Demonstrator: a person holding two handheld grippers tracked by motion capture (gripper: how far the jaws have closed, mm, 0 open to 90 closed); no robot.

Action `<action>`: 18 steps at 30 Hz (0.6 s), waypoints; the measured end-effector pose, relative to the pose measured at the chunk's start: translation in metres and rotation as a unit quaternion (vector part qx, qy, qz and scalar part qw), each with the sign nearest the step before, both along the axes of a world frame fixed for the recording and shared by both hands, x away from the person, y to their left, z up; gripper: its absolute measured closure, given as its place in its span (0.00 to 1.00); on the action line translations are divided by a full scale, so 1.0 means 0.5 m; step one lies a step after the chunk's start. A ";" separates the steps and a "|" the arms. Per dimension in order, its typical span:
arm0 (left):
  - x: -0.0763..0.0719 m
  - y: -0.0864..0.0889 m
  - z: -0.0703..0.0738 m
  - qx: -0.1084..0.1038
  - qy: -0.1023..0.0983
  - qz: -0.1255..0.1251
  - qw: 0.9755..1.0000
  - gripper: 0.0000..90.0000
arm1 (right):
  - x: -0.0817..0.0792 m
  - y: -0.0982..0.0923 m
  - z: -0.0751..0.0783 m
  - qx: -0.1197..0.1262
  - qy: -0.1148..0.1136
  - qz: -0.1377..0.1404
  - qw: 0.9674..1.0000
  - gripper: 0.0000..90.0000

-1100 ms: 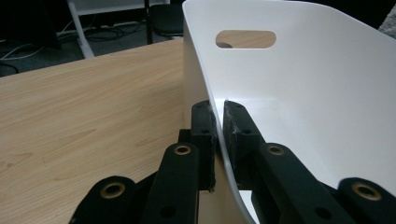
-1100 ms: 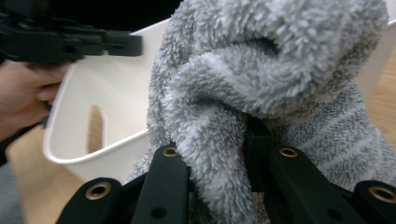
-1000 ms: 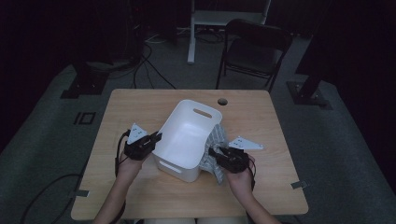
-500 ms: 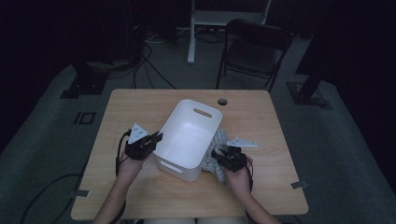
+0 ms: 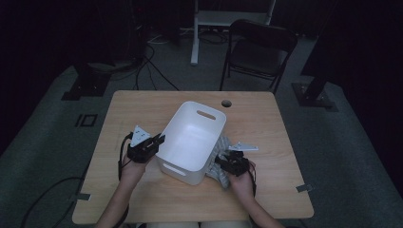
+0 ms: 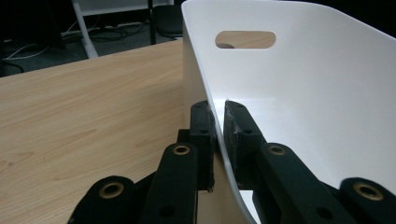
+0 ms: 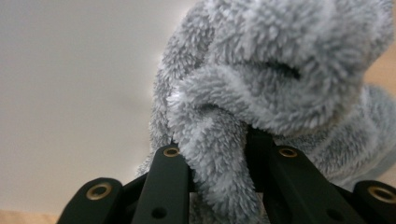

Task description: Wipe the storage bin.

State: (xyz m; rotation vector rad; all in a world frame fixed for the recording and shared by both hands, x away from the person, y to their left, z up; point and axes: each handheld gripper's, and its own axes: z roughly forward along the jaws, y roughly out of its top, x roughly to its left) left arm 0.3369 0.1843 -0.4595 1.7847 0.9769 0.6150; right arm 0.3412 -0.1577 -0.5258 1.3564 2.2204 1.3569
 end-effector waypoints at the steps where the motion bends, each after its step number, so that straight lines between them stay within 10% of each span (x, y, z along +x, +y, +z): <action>1: 0.000 -0.001 0.000 0.004 -0.002 0.002 1.000 0.92 | -0.006 -0.001 0.011 0.001 -0.011 0.001 1.000 0.85; 9: 0.002 -0.002 -0.001 0.000 -0.003 0.001 1.000 0.92 | -0.048 -0.015 0.129 0.037 -0.114 0.017 0.993 0.85; 18: 0.006 -0.004 0.003 0.022 -0.003 -0.021 1.000 0.91 | -0.013 -0.010 0.110 0.019 -0.102 0.002 0.995 0.85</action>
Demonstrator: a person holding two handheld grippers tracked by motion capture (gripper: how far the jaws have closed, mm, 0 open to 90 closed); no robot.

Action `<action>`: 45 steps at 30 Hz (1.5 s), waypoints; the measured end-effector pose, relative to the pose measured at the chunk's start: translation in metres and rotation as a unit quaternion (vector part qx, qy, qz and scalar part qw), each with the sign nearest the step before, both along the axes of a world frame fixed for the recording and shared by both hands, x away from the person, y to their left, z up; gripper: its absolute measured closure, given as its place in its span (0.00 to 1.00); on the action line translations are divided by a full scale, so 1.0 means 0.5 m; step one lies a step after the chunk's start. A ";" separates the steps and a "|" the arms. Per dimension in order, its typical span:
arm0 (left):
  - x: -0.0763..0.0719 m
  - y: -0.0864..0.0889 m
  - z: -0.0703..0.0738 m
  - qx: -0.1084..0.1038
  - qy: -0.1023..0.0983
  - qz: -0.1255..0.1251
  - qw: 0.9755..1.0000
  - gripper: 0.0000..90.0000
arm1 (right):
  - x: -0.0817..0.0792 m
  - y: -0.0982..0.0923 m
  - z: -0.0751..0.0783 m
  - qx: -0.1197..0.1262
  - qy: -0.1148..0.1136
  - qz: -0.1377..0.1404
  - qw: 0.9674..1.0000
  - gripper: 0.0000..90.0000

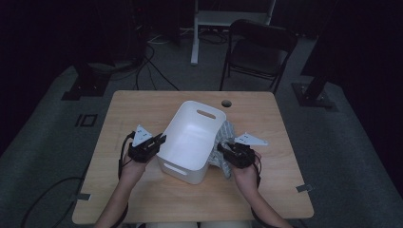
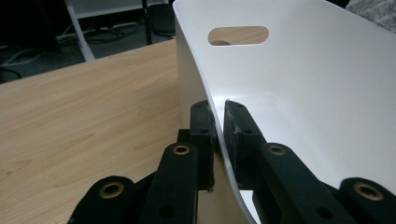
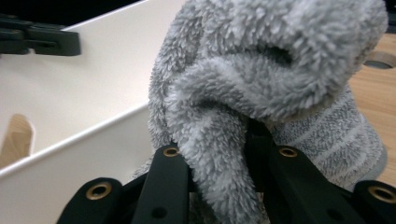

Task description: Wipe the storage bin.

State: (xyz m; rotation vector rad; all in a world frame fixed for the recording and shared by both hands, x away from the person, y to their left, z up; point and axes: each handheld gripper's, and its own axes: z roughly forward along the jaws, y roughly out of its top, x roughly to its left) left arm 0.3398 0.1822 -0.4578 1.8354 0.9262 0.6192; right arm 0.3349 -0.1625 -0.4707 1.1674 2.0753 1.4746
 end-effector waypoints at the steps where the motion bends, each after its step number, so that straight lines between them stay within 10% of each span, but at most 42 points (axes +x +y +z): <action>1: 0.000 0.000 0.000 0.000 0.000 0.000 1.000 0.91 | 0.000 0.000 0.000 0.000 0.000 0.000 1.000 0.85; 16: 0.003 0.000 0.001 -0.005 0.007 0.000 1.000 0.91 | 0.066 -0.007 -0.126 -0.023 0.108 -0.014 0.994 0.85; 25: 0.003 -0.002 -0.002 -0.018 0.005 0.018 1.000 0.90 | 0.055 -0.009 -0.095 -0.029 0.094 -0.012 0.995 0.84; 34: 0.002 -0.006 0.000 -0.005 0.003 0.012 1.000 0.91 | 0.035 -0.028 0.027 0.019 0.014 -0.004 1.000 0.84; 45: 0.003 -0.008 0.001 -0.001 0.005 0.003 1.000 0.91 | 0.070 -0.024 0.012 -0.006 0.017 -0.029 0.999 0.85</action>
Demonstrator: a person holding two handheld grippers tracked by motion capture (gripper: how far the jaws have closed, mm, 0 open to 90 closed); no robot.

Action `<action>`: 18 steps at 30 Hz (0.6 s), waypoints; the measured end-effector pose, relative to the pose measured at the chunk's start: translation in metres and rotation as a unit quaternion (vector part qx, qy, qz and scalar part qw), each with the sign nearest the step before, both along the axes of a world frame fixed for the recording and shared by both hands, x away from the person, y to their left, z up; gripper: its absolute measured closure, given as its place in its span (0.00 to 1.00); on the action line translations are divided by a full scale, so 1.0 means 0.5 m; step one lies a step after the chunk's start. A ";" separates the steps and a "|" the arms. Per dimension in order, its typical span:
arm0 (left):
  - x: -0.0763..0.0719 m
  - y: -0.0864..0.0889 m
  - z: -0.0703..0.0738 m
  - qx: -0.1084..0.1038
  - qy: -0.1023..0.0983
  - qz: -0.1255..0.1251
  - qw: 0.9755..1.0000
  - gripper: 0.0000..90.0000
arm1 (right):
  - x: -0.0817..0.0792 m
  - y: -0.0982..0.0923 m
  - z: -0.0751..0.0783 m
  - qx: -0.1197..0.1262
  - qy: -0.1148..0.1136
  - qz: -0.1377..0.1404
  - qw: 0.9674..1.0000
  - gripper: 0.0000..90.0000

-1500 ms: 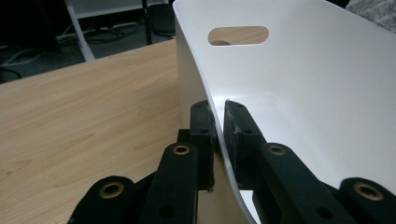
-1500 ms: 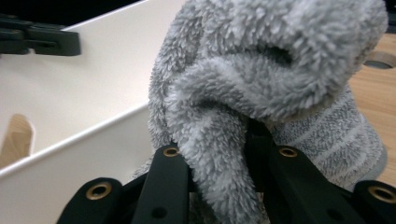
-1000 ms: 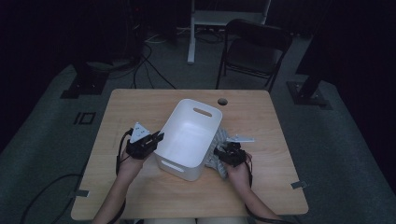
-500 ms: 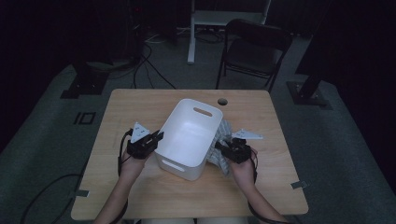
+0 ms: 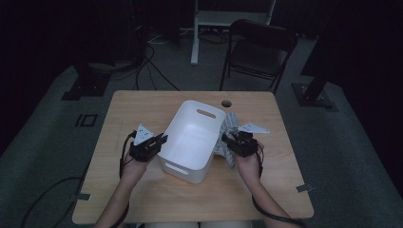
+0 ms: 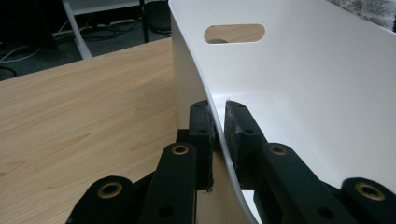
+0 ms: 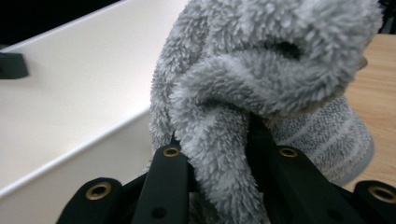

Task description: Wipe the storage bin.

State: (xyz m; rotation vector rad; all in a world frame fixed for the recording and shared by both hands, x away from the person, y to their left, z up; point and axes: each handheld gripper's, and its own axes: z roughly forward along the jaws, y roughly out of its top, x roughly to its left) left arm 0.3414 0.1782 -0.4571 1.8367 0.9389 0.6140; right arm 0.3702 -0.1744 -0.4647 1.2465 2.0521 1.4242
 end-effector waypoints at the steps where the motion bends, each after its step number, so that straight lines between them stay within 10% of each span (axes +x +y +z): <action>1: 0.000 0.001 0.000 -0.001 0.000 -0.001 1.000 0.91 | 0.003 0.000 -0.004 -0.001 0.002 -0.001 1.000 0.85; 18: 0.002 0.002 -0.001 -0.006 0.002 -0.002 1.000 0.90 | 0.053 -0.002 -0.124 -0.018 0.104 -0.002 0.994 0.85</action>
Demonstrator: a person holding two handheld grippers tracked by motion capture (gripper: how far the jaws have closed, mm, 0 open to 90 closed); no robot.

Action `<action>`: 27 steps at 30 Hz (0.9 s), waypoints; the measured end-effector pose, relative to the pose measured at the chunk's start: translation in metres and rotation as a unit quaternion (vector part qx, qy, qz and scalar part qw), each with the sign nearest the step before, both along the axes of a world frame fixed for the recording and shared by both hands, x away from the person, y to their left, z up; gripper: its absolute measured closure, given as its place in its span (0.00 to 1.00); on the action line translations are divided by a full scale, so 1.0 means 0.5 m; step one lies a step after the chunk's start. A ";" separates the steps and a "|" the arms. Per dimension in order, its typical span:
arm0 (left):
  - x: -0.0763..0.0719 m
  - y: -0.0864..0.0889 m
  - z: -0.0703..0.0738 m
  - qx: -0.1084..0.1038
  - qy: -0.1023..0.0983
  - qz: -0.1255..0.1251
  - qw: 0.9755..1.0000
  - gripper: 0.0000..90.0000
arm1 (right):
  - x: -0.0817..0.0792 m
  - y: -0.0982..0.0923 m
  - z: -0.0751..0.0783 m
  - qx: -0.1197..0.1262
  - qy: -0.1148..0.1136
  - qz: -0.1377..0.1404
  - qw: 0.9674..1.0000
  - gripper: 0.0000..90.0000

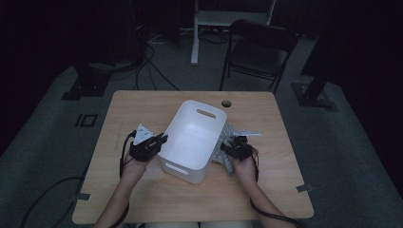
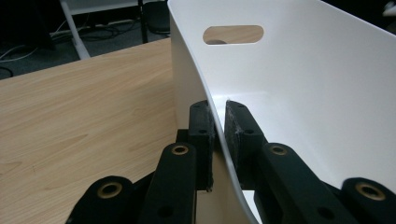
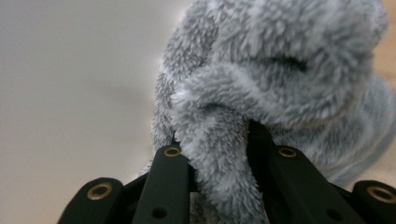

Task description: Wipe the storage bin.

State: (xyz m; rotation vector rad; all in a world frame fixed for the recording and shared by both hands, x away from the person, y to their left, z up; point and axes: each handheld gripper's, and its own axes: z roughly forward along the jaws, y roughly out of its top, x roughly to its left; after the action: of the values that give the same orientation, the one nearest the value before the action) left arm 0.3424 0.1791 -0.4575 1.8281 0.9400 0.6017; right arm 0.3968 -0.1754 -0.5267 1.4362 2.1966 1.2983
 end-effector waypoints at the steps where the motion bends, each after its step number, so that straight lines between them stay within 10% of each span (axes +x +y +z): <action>1: 0.000 0.000 0.000 0.000 0.000 0.000 1.000 0.90 | 0.000 0.000 0.000 0.000 0.000 0.000 1.000 0.85; 7: 0.000 -0.002 -0.002 -0.010 -0.003 0.013 1.000 0.91 | -0.003 -0.005 0.011 -0.002 0.001 0.008 1.000 0.85; 18: 0.003 -0.003 -0.001 -0.003 -0.002 0.001 1.000 0.91 | -0.014 -0.044 0.131 0.049 -0.082 0.007 0.995 0.85; 27: 0.007 -0.002 -0.001 -0.002 -0.002 -0.012 1.000 0.91 | 0.027 -0.047 0.121 0.026 -0.048 0.007 0.999 0.85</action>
State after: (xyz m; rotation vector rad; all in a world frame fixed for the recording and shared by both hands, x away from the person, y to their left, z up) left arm 0.3457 0.1781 -0.4577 1.8308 0.9164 0.5873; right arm 0.4103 -0.1987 -0.4659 1.3500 2.1304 1.4072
